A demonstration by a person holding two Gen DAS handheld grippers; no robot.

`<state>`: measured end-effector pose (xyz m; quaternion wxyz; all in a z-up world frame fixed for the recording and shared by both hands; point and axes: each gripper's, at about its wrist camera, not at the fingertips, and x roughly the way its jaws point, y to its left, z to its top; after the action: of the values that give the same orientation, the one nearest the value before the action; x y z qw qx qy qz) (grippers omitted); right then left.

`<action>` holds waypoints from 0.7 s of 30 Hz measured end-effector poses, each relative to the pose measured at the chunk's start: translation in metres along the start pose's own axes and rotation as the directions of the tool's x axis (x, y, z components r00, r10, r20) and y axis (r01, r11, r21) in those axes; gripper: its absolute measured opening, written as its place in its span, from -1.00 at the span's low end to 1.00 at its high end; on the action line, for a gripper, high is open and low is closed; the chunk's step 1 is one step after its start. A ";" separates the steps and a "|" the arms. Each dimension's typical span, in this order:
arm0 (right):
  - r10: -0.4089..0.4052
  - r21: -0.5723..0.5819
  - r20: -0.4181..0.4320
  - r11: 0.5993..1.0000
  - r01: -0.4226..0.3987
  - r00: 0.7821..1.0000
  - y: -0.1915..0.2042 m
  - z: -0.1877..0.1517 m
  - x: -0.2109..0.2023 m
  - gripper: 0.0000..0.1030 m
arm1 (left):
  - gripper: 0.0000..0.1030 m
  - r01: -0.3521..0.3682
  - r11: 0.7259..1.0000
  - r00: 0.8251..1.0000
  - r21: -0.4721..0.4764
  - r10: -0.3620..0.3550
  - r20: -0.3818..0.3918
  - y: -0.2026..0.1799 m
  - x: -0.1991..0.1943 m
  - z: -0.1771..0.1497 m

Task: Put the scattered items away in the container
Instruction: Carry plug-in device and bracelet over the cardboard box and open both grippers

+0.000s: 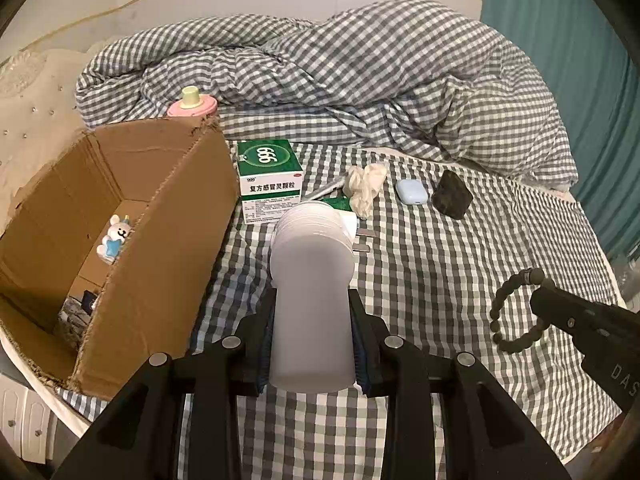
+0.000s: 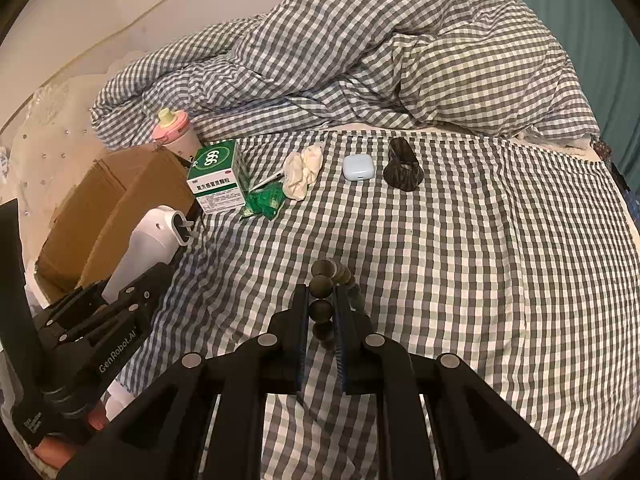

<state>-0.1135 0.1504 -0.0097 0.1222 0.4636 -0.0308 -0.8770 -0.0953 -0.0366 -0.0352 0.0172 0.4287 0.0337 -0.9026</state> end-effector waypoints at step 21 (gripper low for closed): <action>0.290 -0.262 0.035 0.926 -0.271 0.956 0.200 0.088 -0.008 -0.79 | -0.37 -0.147 0.982 0.985 -0.120 0.156 0.069 0.137 -0.070 0.047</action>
<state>-0.1442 -0.0463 0.0800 0.3036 0.4024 0.0115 -0.8636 -0.0795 -0.1768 0.0424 0.1119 0.3925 0.0517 -0.9114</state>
